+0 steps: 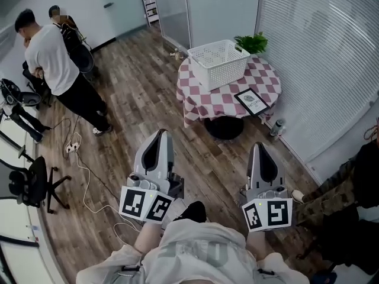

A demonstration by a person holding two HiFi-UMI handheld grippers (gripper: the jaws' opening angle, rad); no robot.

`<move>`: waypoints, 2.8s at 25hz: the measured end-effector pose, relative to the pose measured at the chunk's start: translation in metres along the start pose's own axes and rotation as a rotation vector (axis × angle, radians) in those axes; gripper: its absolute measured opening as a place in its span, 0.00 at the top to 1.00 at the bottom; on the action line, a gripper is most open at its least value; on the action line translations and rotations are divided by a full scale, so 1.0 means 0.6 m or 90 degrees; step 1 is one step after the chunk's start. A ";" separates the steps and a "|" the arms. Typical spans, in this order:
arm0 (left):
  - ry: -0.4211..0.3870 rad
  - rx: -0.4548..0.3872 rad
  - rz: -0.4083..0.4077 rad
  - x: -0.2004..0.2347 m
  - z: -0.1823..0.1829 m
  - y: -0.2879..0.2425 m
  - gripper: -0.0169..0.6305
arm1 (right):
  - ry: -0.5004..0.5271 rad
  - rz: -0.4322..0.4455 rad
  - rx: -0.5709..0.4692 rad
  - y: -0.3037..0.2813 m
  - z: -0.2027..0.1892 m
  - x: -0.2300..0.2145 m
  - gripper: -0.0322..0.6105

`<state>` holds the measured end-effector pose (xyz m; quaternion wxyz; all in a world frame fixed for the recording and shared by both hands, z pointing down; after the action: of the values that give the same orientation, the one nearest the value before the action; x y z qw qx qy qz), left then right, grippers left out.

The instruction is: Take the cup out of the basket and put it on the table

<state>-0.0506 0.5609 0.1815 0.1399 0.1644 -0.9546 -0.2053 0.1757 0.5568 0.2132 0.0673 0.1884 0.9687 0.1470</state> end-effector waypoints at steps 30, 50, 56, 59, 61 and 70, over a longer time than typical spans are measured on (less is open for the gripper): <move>-0.046 0.040 -0.018 0.287 -0.185 -0.495 0.97 | 0.014 0.019 0.059 -0.534 -0.166 -0.120 0.93; 0.002 0.090 -0.008 0.407 -0.331 -0.775 0.97 | -0.007 0.017 0.155 -0.820 -0.309 -0.262 0.93; -0.030 0.053 0.018 0.431 -0.338 -0.873 0.97 | 0.057 0.057 0.138 -0.916 -0.324 -0.310 0.93; -0.045 0.055 0.018 0.434 -0.354 -0.923 0.97 | 0.054 0.065 0.137 -0.946 -0.331 -0.343 0.93; -0.055 0.060 0.020 0.432 -0.367 -0.955 0.97 | 0.047 0.068 0.141 -0.964 -0.335 -0.367 0.93; -0.087 0.148 0.012 0.434 -0.482 -1.037 0.97 | 0.008 0.103 0.210 -1.046 -0.412 -0.443 0.93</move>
<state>-0.0307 -0.1720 0.2148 0.0562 0.1559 -0.9808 -0.1024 0.1577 -0.1657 0.2729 0.0176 0.2731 0.9618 -0.0082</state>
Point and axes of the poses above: the fingertips, and each gripper's own axes: y backward along the fingers, x to its left, z out of its top, the point moved 2 cm from there along y, backward along the fingers, and after that the axes turned 4 degrees about -x, right-handed, at the moved point
